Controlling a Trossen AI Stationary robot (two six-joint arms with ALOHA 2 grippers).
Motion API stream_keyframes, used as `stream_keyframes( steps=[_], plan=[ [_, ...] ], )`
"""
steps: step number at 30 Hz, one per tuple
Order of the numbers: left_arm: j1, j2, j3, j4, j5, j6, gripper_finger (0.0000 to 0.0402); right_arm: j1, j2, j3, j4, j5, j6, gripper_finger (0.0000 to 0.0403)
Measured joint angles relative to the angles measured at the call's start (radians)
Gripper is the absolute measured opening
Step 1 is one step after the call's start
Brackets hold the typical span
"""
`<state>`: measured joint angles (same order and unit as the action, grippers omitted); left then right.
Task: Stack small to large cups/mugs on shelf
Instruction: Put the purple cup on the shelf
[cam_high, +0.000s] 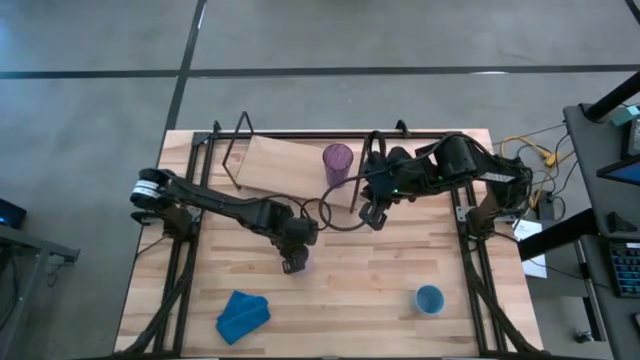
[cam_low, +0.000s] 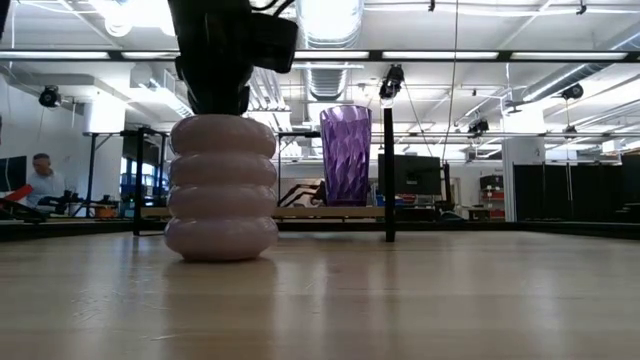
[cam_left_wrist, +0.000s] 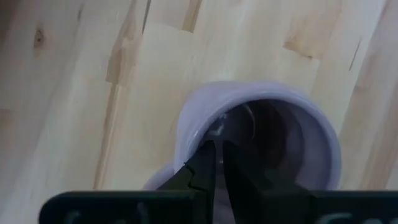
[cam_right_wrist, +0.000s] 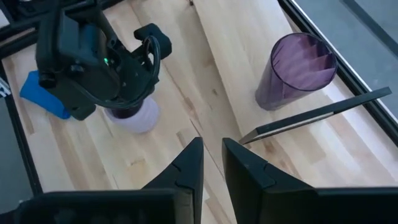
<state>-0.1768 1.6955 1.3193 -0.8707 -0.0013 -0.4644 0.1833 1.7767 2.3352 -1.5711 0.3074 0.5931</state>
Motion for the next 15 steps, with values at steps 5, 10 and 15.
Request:
stream_keyframes(
  steps=[5,10,15],
  plan=[
    [0.001,0.012,0.003,0.003,0.000,0.000,0.0006,0.000,0.000,0.000,0.000,0.000,-0.010,0.0054],
    [0.003,0.013,0.003,-0.001,0.000,0.000,0.0001,0.000,0.000,0.000,0.000,0.000,-0.012,0.0054],
    [0.012,0.003,0.011,-0.004,0.001,0.000,0.0000,0.000,0.000,-0.001,0.000,0.000,-0.017,0.0054]
  ],
)
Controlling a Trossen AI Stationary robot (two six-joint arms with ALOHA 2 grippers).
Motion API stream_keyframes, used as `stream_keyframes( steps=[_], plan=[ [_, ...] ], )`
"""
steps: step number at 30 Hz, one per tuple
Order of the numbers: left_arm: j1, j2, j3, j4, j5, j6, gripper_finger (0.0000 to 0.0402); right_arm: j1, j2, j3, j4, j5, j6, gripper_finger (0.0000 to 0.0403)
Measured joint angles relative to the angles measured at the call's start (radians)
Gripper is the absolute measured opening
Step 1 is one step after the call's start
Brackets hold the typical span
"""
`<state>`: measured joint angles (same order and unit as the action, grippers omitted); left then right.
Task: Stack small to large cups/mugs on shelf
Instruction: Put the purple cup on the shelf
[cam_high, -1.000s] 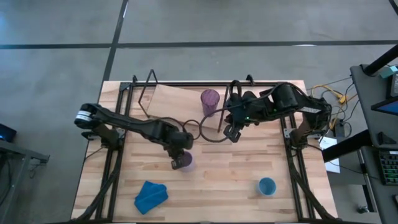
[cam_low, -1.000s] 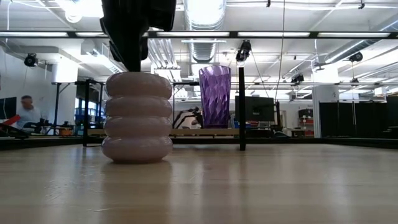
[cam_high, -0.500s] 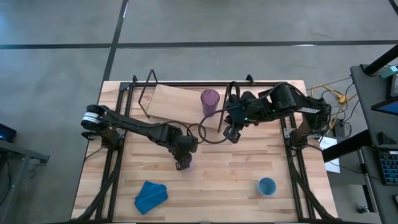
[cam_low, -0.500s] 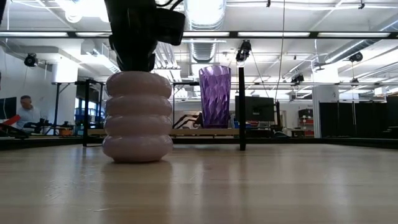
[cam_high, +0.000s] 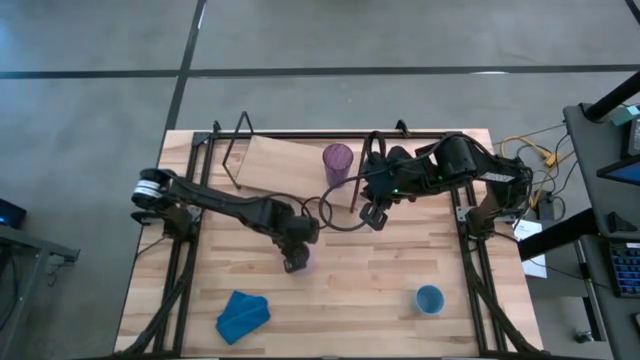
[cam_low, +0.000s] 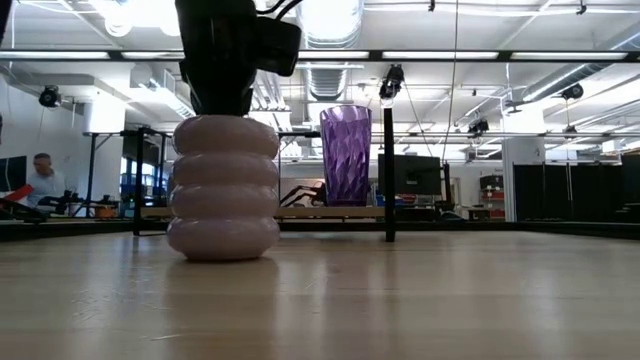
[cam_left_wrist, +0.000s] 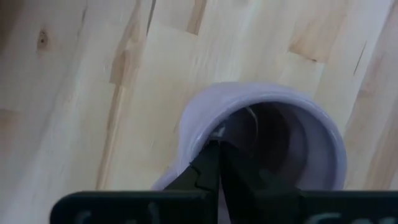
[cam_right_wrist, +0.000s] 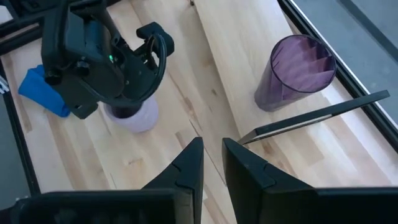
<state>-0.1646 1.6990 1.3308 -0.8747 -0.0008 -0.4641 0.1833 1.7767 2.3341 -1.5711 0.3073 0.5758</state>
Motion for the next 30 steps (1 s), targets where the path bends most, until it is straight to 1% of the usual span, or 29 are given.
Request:
stream_keyframes(
  steps=[10,19,23,30],
  plan=[
    [0.008,-0.047,0.009,0.000,0.001,0.007,0.0000,0.000,0.000,0.000,0.000,0.000,0.000,0.0054],
    [0.008,-0.060,0.007,0.002,0.015,0.021,0.0002,0.000,0.000,0.000,0.000,0.000,0.000,0.0054],
    [0.008,-0.060,0.006,0.003,0.015,0.062,0.0027,0.000,0.000,0.000,0.000,0.000,0.000,0.0054],
    [0.008,-0.060,0.010,0.002,-0.006,0.085,0.0101,0.000,0.000,0.000,0.000,0.000,0.003,0.0054]
  ],
)
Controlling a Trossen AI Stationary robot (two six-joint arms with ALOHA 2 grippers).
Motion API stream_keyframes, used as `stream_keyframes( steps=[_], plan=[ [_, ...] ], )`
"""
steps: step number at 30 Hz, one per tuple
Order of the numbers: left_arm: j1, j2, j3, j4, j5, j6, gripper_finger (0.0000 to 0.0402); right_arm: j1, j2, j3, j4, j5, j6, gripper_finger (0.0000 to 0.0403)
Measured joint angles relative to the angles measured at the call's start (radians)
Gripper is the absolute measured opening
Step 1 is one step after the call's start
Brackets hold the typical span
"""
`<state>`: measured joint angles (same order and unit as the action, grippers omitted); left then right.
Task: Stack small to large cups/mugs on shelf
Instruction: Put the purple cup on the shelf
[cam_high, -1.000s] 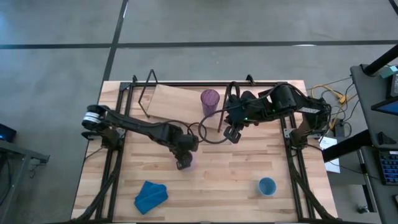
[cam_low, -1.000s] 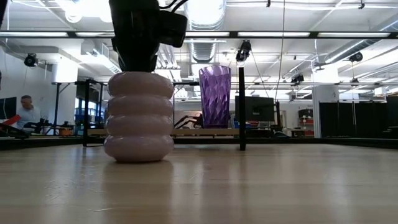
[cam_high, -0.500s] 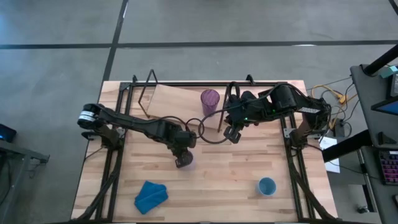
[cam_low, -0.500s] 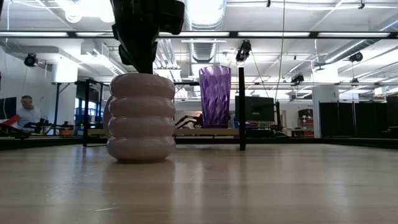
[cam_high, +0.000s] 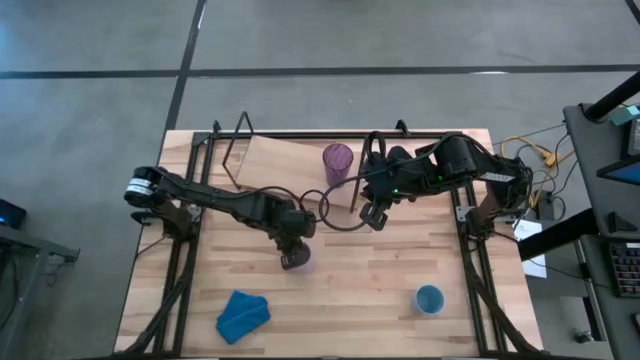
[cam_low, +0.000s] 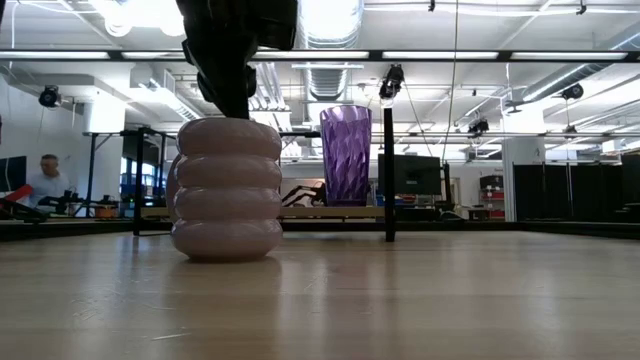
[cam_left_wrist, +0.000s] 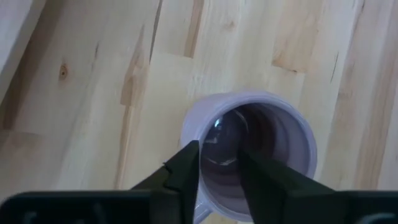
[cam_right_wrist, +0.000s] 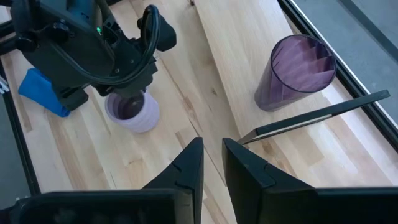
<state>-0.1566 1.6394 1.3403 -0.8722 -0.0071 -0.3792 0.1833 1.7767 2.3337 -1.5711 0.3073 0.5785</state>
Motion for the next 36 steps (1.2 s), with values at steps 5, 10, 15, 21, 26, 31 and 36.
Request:
stream_keyframes(
  steps=[5,10,15,21,26,31,36],
  plan=[
    [0.000,0.001,-0.012,0.001,-0.001,-0.004,0.0131,0.000,0.000,0.000,0.000,0.000,0.000,0.0054],
    [0.000,0.028,-0.040,-0.001,-0.002,-0.003,0.0134,0.000,0.000,0.000,0.000,0.000,0.004,0.0054],
    [0.000,0.042,-0.043,0.001,-0.043,-0.004,0.0134,0.000,0.000,0.000,0.000,0.000,0.004,0.0054],
    [0.000,0.043,-0.043,0.001,-0.079,0.026,0.0103,0.000,0.000,0.000,0.000,0.000,0.004,0.0054],
    [0.003,0.053,-0.043,0.000,-0.080,0.048,0.0036,0.000,0.000,0.000,0.001,0.000,0.004,0.0054],
    [0.013,0.052,-0.044,-0.004,-0.081,0.048,0.0011,0.000,0.000,0.000,0.001,0.000,0.004,0.0054],
    [0.019,0.047,-0.014,-0.064,-0.081,0.054,0.0006,0.000,0.000,0.000,0.001,0.000,0.003,0.0054]
  ],
)
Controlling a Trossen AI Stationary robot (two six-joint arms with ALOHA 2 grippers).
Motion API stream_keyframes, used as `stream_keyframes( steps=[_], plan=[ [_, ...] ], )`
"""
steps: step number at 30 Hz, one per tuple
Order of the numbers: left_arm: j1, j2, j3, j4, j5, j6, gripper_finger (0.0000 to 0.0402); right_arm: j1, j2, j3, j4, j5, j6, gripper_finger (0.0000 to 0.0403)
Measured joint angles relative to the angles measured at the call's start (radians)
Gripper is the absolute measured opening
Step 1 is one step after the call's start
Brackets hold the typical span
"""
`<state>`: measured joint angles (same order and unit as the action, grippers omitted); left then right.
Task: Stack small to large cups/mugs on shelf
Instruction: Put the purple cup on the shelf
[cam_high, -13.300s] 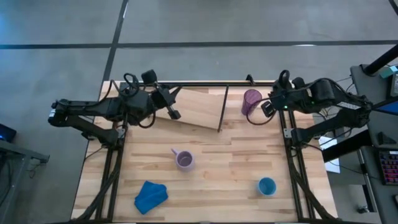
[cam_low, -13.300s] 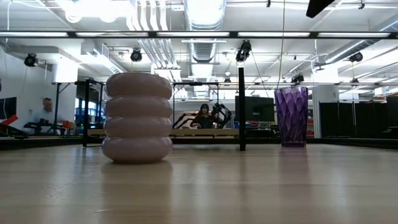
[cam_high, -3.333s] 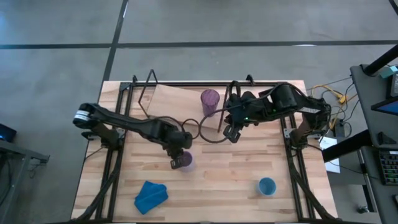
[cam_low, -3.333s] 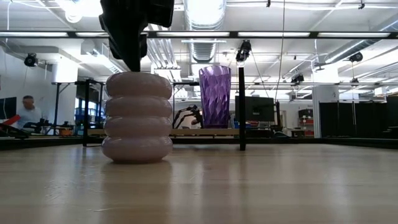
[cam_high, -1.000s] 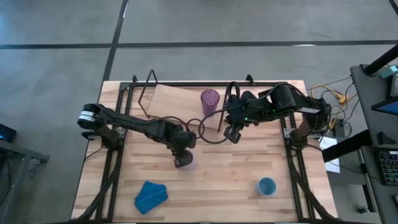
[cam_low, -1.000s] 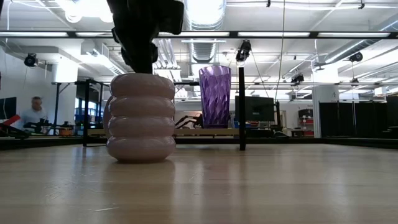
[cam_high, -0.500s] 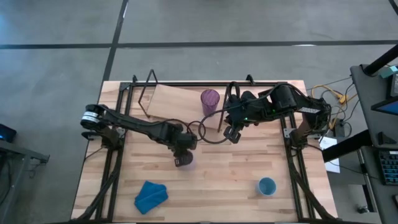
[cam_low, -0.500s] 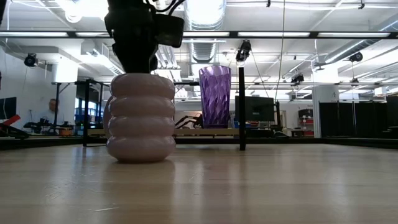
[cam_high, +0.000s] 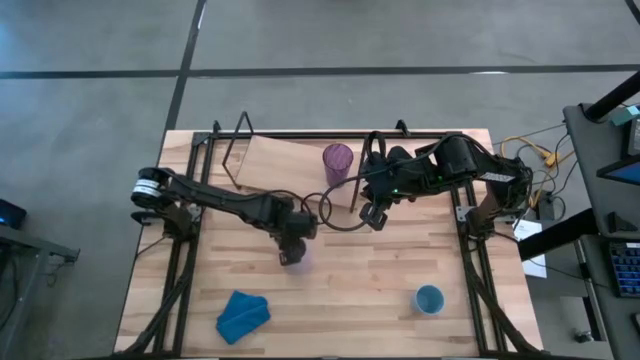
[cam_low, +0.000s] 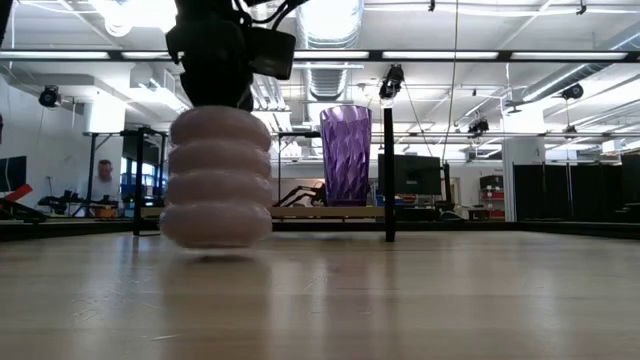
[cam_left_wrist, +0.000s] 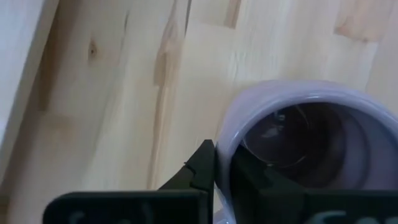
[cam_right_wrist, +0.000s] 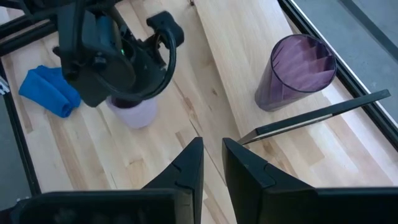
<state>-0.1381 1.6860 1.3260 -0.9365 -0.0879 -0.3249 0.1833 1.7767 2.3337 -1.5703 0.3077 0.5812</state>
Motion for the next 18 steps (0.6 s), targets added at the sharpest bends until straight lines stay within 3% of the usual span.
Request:
stream_keyframes(
  steps=[5,10,18],
  plan=[
    [0.014,-0.017,0.094,-0.164,-0.053,0.020,0.0004,0.000,0.000,0.000,0.000,0.000,-0.002,0.0054],
    [0.046,-0.040,0.180,-0.272,-0.191,0.090,0.0004,0.000,0.000,0.000,0.000,0.000,-0.002,0.0054],
    [0.257,-0.042,0.227,-0.305,-0.214,0.134,0.0004,0.000,0.000,0.000,0.002,0.001,0.002,0.0054]
  ],
)
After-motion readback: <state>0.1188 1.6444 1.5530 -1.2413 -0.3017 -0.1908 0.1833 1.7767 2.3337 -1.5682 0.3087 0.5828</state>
